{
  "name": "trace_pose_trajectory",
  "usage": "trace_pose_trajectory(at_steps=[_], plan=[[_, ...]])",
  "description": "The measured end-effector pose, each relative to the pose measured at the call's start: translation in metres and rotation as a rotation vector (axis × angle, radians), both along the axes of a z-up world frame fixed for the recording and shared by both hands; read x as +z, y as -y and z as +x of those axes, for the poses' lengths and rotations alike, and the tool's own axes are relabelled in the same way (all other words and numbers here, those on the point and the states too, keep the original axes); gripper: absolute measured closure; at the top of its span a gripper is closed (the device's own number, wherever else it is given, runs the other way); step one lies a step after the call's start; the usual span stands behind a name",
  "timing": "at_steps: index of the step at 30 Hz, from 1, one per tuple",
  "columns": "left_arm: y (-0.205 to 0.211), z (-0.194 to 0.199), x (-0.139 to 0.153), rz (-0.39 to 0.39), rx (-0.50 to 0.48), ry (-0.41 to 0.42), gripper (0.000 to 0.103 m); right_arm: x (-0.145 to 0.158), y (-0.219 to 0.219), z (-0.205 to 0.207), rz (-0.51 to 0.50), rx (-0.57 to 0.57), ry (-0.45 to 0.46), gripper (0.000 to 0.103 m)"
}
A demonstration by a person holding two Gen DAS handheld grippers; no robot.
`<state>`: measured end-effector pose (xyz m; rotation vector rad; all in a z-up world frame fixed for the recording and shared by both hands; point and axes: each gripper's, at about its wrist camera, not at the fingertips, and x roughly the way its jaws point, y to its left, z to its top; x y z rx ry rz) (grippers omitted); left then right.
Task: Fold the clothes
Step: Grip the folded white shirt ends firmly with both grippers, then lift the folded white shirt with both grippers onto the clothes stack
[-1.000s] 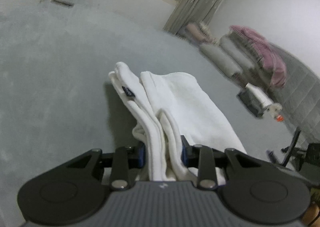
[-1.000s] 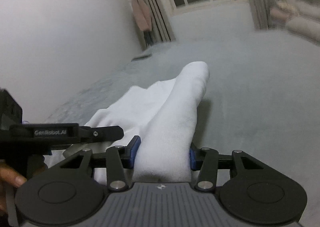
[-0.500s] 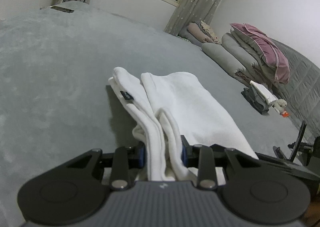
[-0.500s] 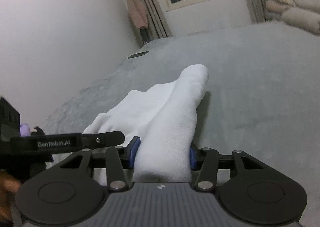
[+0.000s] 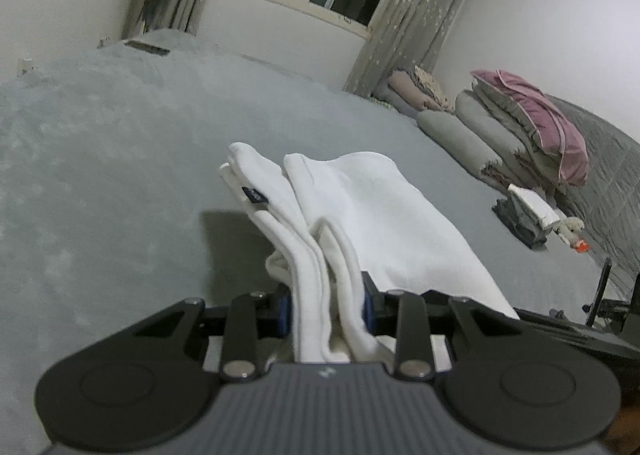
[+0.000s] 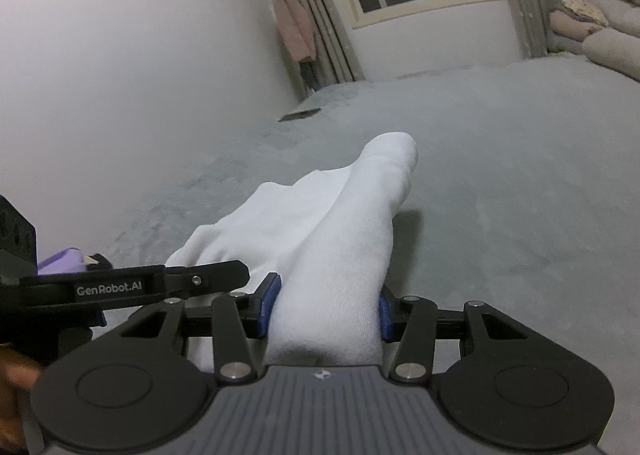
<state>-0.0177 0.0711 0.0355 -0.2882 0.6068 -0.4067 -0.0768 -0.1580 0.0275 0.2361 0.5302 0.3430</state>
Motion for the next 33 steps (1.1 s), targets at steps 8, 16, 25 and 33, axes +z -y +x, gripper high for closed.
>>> trace_pose_trajectory(at_steps=[8, 16, 25, 33], plan=[[-0.03, -0.035, 0.044, 0.022, 0.091, 0.089, 0.075, 0.031, -0.033, -0.013, 0.004, 0.031, 0.069, 0.057], [-0.103, -0.088, 0.095, 0.02, 0.195, 0.171, 0.075, 0.059, -0.096, -0.026, 0.101, 0.13, 0.13, 0.057], [-0.216, -0.148, 0.142, 0.041, 0.352, 0.262, 0.075, 0.067, -0.207, -0.035, 0.36, 0.251, 0.063, 0.057], [-0.296, -0.123, 0.122, 0.089, 0.42, 0.106, 0.075, 0.02, -0.32, -0.066, 0.556, 0.041, -0.054, 0.056]])
